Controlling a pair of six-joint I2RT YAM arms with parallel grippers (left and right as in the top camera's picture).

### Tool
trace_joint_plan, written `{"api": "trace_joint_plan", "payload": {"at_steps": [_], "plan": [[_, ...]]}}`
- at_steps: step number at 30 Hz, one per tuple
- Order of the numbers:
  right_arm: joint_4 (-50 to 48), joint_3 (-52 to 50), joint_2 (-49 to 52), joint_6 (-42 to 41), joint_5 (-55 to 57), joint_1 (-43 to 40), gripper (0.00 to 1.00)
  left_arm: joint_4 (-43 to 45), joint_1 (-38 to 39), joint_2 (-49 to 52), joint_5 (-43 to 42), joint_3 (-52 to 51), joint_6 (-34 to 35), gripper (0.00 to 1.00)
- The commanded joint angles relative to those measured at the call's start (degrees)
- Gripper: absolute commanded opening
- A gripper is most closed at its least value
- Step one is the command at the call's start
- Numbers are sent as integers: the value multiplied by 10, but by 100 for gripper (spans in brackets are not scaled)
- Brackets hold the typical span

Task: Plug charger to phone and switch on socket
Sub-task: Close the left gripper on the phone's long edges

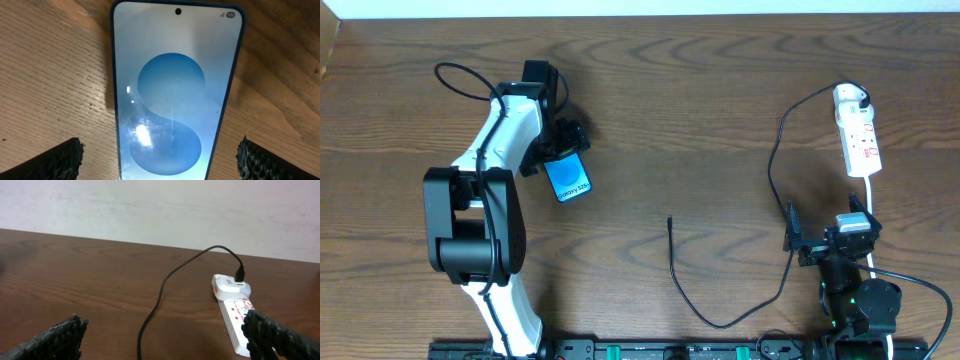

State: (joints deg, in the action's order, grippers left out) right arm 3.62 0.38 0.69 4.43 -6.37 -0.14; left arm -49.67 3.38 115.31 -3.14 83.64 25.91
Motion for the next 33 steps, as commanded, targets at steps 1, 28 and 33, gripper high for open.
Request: {"api": "trace_joint_plan", "payload": {"at_steps": [1, 28, 33], "plan": [[3, -1, -3, -5, 3, 3, 99, -4, -1, 5, -3, 10, 7, 98], [3, -1, -3, -5, 3, 3, 99, 19, 0, 5, -3, -25, 9, 98], [3, -1, -3, -5, 3, 3, 99, 23, 0, 6, -3, -25, 10, 98]]}}
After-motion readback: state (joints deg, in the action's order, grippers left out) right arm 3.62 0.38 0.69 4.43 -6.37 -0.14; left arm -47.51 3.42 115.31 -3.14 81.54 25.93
